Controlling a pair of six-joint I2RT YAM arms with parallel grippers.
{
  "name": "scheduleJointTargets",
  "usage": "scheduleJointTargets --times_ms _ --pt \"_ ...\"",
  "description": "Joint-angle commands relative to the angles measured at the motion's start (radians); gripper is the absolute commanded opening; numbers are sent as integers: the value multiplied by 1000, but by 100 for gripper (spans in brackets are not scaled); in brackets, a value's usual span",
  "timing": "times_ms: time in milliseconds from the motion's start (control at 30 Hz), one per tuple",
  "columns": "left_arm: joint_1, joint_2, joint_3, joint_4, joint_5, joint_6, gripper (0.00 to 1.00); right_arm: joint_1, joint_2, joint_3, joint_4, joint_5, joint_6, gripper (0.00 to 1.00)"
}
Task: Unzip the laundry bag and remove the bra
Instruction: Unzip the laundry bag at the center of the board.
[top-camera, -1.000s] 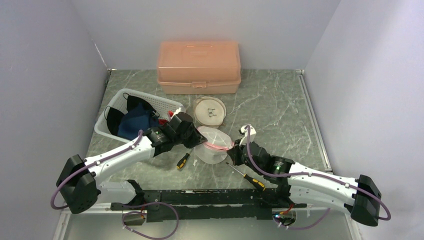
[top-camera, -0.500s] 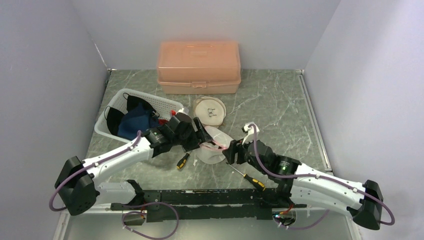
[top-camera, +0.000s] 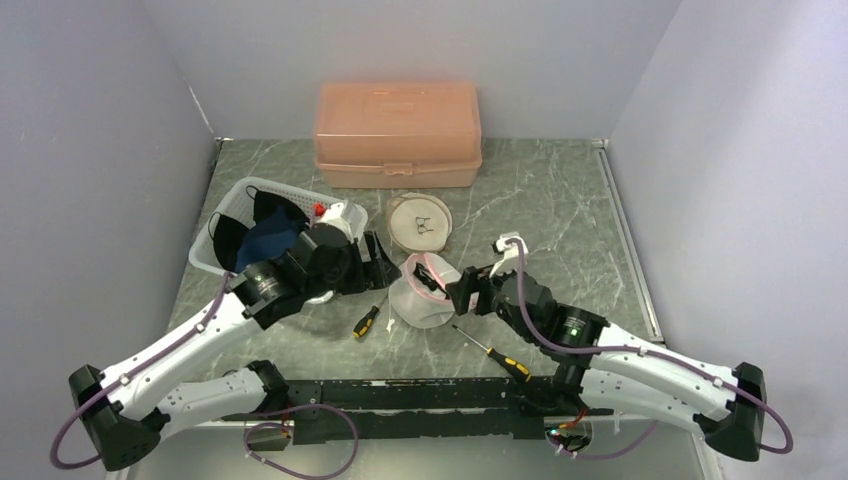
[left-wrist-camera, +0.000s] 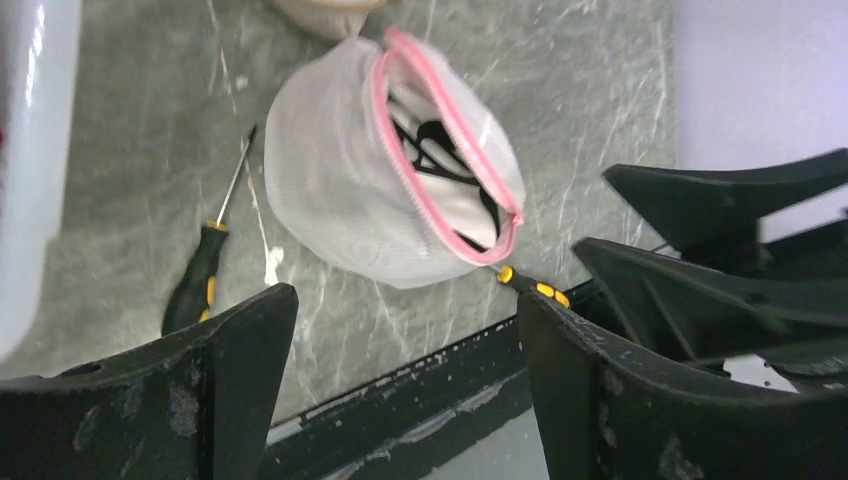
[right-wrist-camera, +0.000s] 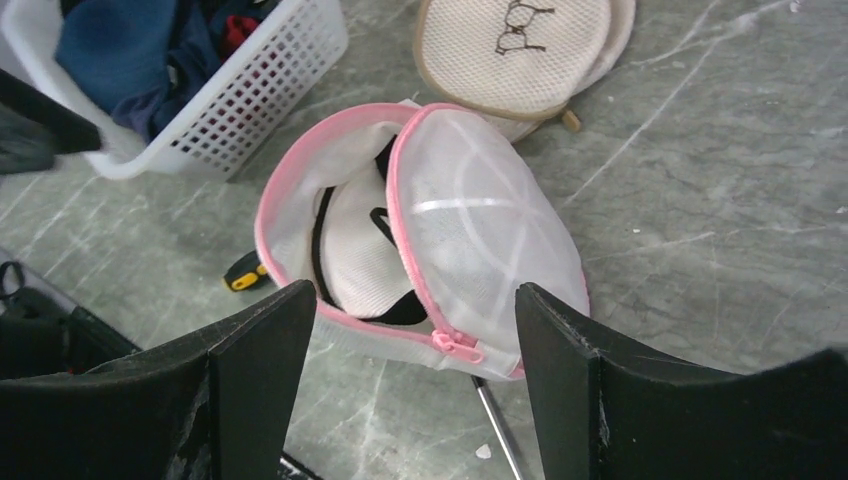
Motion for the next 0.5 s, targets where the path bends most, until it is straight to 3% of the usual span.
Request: scheduleJointTargets --times_ms 0,200,467 --pt "13 49 90 76 -59 153 85 -40 83 13 118 47 -3 75" --pt "48 312 189 86 30 175 81 -213 207 76 124 -103 -7 73" --pt "80 405 128 168 61 171 82 -222 301 212 72 -171 -79 75"
